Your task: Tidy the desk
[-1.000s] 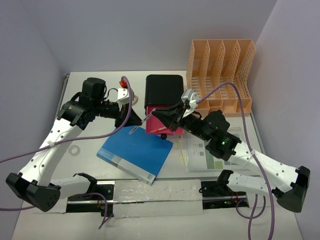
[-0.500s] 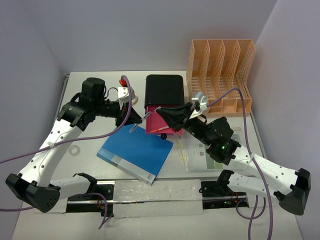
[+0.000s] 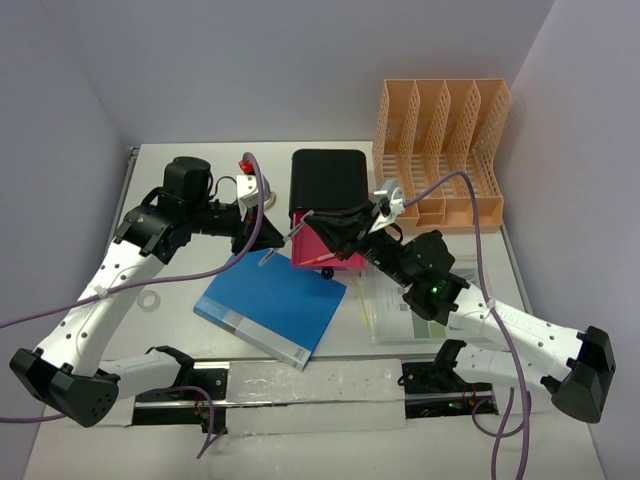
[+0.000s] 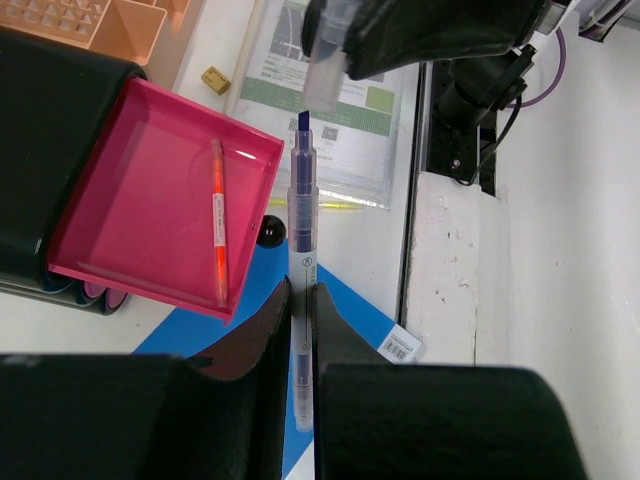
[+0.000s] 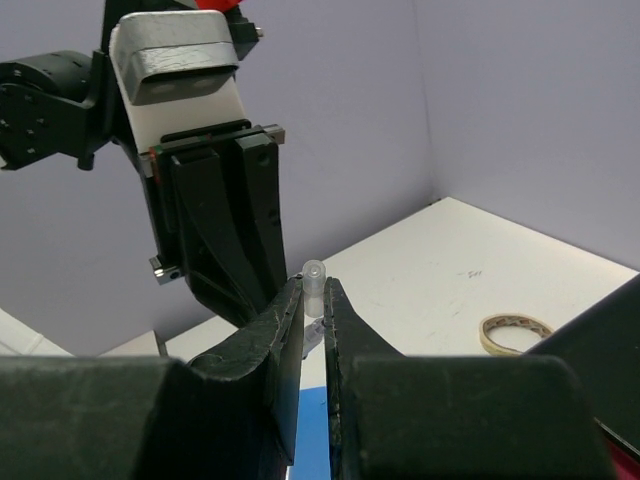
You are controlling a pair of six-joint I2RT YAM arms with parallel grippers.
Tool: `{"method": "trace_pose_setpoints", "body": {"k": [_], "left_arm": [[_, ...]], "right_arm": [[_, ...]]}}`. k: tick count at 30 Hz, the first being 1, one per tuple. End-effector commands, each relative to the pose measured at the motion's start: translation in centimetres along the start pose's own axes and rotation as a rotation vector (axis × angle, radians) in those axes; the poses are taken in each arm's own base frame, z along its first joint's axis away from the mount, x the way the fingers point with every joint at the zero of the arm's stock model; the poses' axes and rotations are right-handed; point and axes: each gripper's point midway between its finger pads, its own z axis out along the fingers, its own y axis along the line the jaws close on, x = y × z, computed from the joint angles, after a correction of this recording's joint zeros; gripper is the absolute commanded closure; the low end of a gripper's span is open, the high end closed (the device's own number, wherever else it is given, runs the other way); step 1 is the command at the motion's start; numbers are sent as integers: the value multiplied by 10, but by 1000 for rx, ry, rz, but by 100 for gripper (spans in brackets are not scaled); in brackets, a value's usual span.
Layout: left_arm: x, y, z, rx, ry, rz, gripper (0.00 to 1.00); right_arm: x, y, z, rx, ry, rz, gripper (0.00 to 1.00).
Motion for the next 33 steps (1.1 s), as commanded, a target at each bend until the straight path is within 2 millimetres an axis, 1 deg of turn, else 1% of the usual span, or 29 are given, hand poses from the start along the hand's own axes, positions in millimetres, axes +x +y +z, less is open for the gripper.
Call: {"method": "trace_pose_setpoints", "body": {"k": [1, 8, 15, 23, 33], "left_arm": [[-12, -1, -3, -24, -32, 47, 100], [-10, 2, -2, -43, -25, 50, 100], [-11, 3, -1, -46, -26, 48, 100], [-11, 5, -3, -67, -23, 53, 100], [-12, 7, -3, -76, -25, 52, 100]], "right_arm": [[-14, -3, 3, -3, -51, 14, 100], [-11, -5, 3, -6, -42, 29, 100], [-4, -6, 4, -8, -25, 45, 100], [-6, -6, 1, -10, -33, 53, 100], [-3, -6, -3, -7, -22, 71, 100]]}}
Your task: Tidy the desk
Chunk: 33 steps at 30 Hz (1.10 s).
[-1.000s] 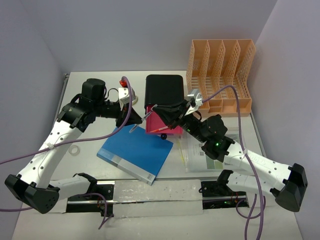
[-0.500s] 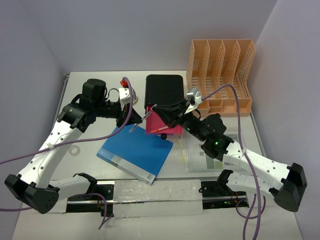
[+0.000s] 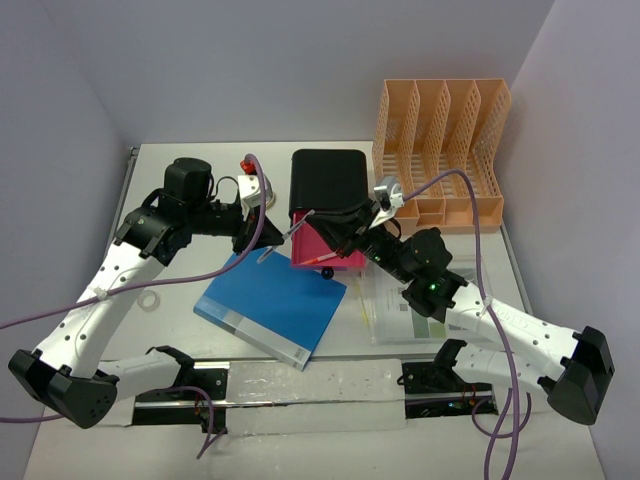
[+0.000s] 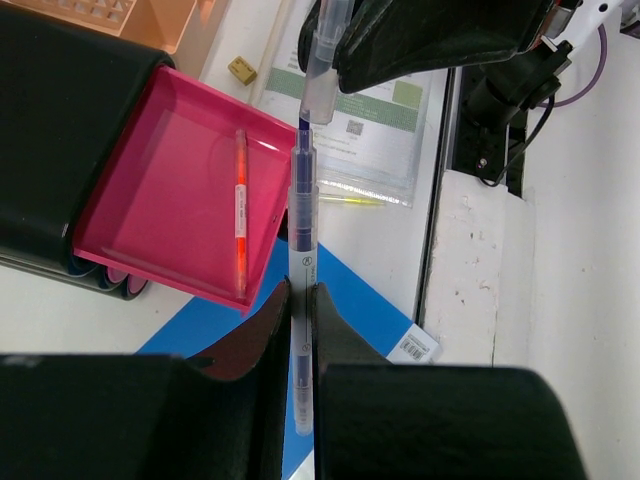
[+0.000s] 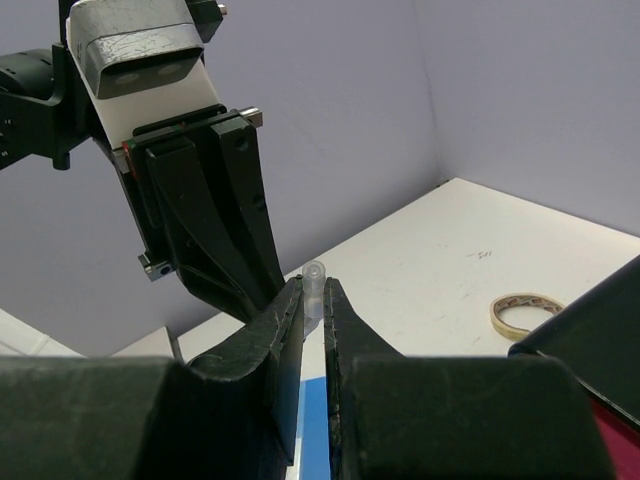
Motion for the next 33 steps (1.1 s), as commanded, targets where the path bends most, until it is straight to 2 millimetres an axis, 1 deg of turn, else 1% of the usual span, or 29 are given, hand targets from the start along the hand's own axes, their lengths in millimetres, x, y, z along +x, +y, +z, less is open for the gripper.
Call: {"method": "trace_pose_setpoints", "body": {"k": [1, 5, 14, 22, 29, 33], "left_arm": [[-15, -1, -4, -15, -44, 45, 100], [-13, 2, -2, -24, -41, 42, 100], [-19, 0, -3, -17, -56, 44, 100], [-18, -2, -5, -17, -57, 48, 100], [-18, -3, -5, -13, -58, 49, 100], [-19, -2, -4, -13, -56, 47, 100]], "right_arm": [[-15, 5, -3, -19, -50, 5, 100], [-15, 7, -5, -27, -48, 8, 100], [-11, 10, -1, -55, -59, 51, 100], [-5, 7, 1, -55, -54, 70, 100], [-28, 5, -10, -44, -112, 47, 100], [-32, 4, -11, -42, -123, 42, 100]]}}
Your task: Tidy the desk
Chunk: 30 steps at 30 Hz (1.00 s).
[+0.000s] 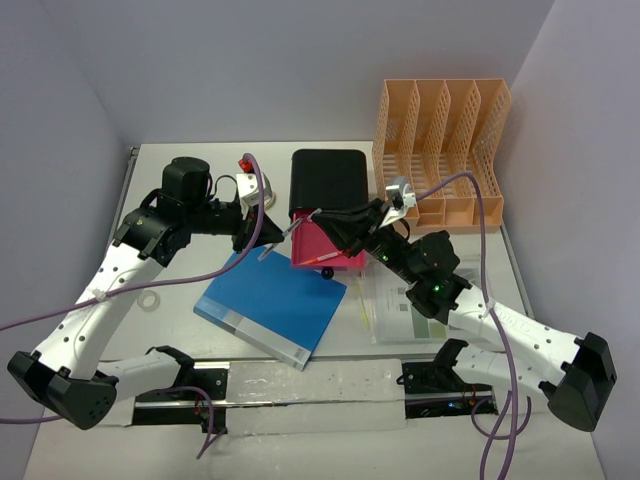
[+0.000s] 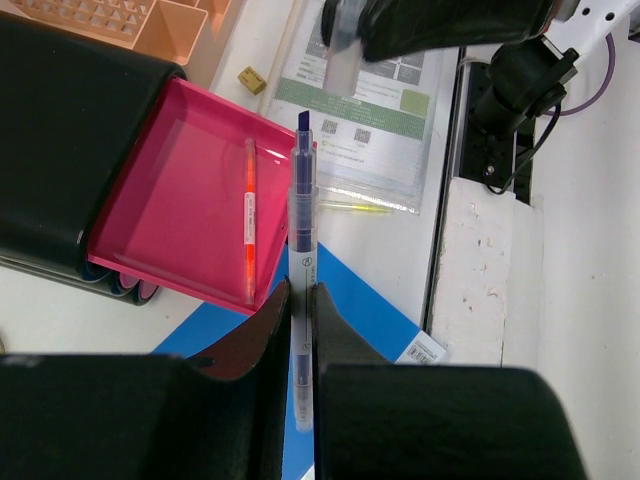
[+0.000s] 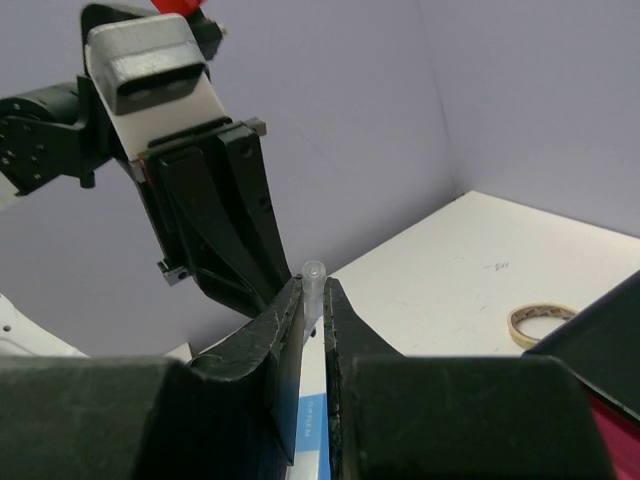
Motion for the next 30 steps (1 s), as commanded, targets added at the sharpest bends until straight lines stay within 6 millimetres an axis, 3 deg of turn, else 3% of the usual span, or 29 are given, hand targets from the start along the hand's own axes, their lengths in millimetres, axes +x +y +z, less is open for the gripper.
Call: {"method": "trace_pose_setpoints", "body": {"k": [1, 23, 30], "left_arm": [[-13, -4, -3, 3, -40, 32, 100], [-12, -7, -1, 14, -27, 43, 100], [-11, -7, -1, 13, -23, 44, 100]], "right_arm": [[-22, 7, -2, -27, -75, -13, 100], [-16, 8, 16, -53, -58, 5, 100], [-25, 6, 11, -49, -78, -6, 100]]}}
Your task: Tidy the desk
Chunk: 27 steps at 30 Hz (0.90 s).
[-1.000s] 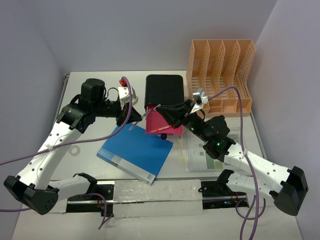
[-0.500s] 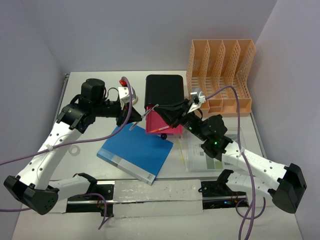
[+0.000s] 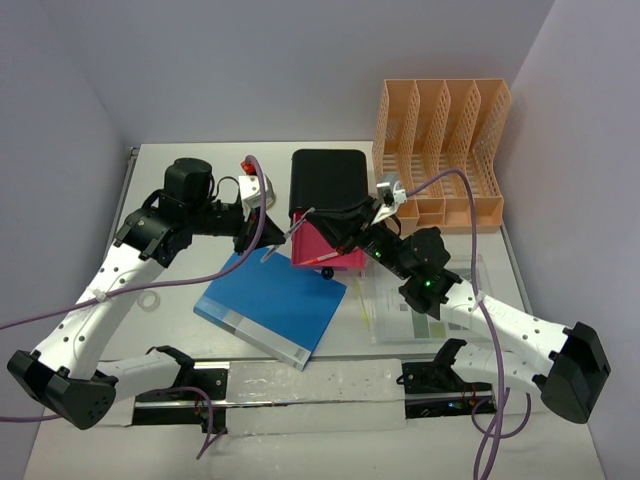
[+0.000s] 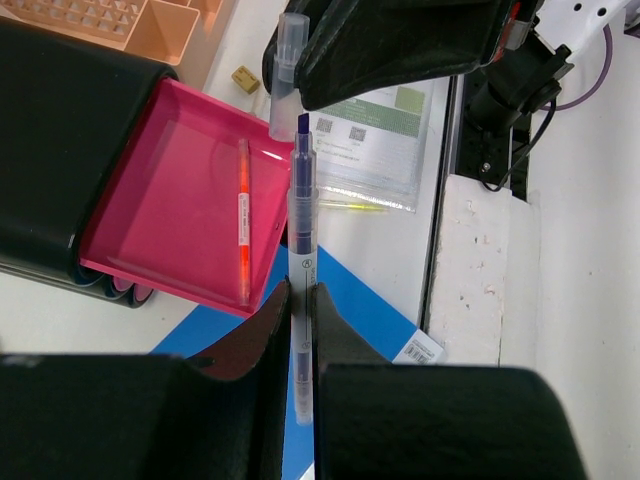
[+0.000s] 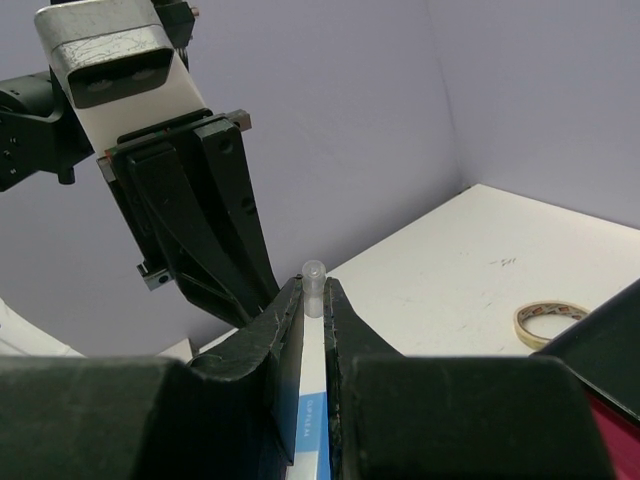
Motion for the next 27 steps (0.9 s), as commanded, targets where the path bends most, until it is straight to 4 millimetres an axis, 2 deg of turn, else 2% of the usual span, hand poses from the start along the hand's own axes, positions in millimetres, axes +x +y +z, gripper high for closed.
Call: {"method": "trace_pose_setpoints", "body": {"k": [1, 11, 16, 27], "left_arm": [[-12, -4, -3, 2, -29, 38, 100], [-13, -5, -3, 5, -32, 37, 100], [-15, -5, -4, 10, -33, 36, 100], [-15, -6, -4, 1, -33, 38, 100]], "right_arm": [[-38, 13, -1, -42, -95, -18, 100], [-41, 14, -4, -41, -101, -18, 100], [-37, 19, 1, -74, -83, 4, 100], [-27, 16, 6, -72, -57, 20, 100]]}}
